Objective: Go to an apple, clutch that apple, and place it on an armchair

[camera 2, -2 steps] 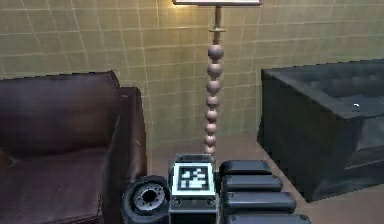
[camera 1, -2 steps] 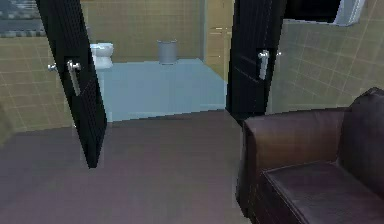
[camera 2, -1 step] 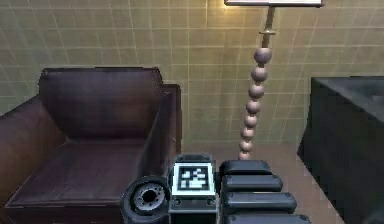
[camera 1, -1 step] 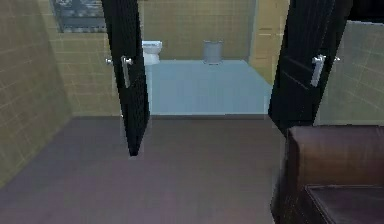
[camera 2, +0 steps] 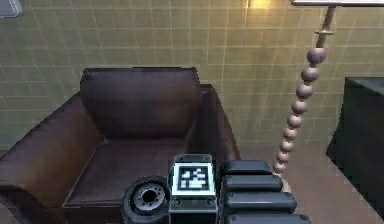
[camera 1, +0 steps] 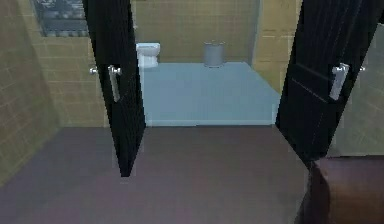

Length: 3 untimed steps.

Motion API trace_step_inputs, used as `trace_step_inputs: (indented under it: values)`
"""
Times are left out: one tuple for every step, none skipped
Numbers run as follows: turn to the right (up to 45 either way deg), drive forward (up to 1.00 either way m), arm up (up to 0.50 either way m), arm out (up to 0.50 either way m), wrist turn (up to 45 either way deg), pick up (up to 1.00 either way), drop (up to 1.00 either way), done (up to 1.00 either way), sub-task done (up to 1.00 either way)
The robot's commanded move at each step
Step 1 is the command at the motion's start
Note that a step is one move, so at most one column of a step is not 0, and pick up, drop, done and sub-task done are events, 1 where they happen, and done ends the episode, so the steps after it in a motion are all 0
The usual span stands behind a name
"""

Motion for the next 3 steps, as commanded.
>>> trace_step_inputs:
  values:
    - [33.0, 0.0, 0.0, 0.0, 0.0, 0.0, 0.0, 0.0, 0.0]
    - [0.0, 0.35, 0.0, 0.0, 0.0, 0.0, 0.0, 0.0, 0.0]
    - [-45.0, 0.0, 0.0, 0.0, 0.0, 0.0, 0.0, 0.0, 0.0]
